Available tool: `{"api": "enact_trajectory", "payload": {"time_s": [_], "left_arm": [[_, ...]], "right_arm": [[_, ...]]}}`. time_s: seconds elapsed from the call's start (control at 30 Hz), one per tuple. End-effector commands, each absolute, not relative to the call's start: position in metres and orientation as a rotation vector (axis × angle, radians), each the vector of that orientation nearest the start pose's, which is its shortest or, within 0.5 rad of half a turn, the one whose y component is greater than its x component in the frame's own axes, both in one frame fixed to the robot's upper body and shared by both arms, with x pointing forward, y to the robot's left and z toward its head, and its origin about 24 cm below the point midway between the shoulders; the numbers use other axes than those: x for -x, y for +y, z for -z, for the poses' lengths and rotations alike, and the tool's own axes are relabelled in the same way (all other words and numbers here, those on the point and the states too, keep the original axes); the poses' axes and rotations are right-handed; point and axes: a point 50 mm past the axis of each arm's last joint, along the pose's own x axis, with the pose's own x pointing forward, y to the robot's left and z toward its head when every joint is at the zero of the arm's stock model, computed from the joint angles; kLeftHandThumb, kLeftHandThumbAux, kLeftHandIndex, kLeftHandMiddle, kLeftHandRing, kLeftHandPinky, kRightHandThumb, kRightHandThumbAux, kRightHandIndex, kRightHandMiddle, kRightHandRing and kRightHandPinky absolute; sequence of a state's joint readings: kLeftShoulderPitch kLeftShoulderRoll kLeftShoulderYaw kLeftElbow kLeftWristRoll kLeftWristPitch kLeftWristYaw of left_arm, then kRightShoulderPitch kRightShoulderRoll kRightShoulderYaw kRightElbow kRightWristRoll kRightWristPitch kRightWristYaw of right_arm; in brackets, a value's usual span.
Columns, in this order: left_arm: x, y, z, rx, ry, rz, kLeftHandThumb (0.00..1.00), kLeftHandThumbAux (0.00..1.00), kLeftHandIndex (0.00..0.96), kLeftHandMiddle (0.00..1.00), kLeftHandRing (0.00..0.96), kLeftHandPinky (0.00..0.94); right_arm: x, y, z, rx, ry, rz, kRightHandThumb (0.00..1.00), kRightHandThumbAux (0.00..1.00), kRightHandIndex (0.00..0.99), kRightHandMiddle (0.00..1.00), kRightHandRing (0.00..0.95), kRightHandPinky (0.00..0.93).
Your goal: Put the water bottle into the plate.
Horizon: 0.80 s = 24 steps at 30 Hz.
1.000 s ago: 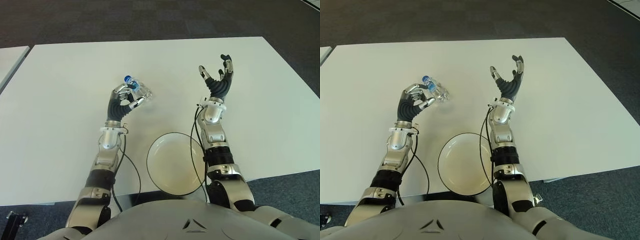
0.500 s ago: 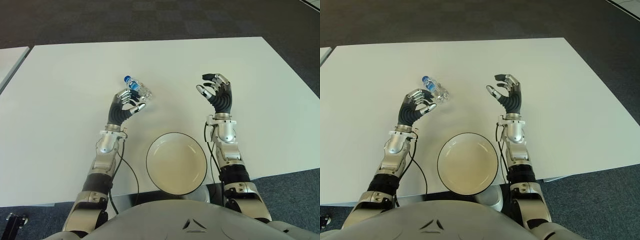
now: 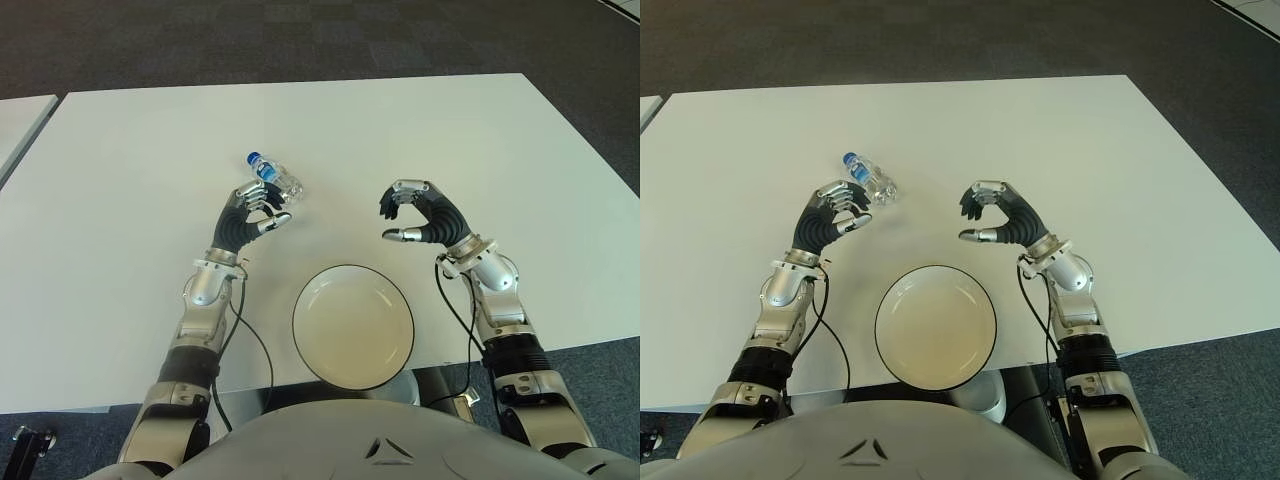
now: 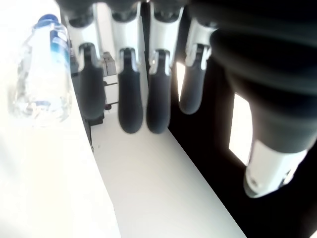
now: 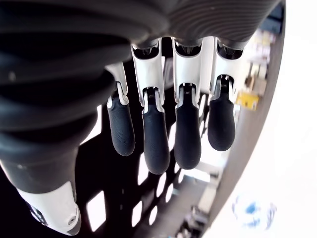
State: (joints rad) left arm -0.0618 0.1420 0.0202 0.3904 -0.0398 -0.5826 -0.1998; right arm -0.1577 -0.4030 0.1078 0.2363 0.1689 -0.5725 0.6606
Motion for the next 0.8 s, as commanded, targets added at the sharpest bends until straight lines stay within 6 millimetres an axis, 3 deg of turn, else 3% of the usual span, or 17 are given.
{"api": "enact_trajectory", "payload": {"time_s": [0.03, 0.3, 0.8], "left_arm": [[-0.249, 0.177, -0.023, -0.123, -0.233, 0.200, 0.830, 0.678, 0.393, 0.522, 0.588, 0.573], [-0.248, 0.179, -0.016, -0.117, -0.190, 0.144, 0.831, 0.678, 0.392, 0.526, 0.610, 0.600], [-0.248, 0.181, -0.008, -0.069, -0.141, 0.067, 0.835, 0.675, 0.399, 0.544, 0.658, 0.635]], "right_arm": [[-0.252, -0.157, -0.073, 0.449, -0.353, -1.084, 0.694, 0.733, 0.426, 0.545, 0.565, 0.594], [-0.246, -0.151, -0.062, 0.553, -0.307, -1.259, 0.699, 0.733, 0.426, 0.548, 0.583, 0.627], [-0.235, -0.147, -0.060, 0.663, -0.295, -1.329, 0.708, 0.733, 0.427, 0.637, 0.681, 0.737]]}}
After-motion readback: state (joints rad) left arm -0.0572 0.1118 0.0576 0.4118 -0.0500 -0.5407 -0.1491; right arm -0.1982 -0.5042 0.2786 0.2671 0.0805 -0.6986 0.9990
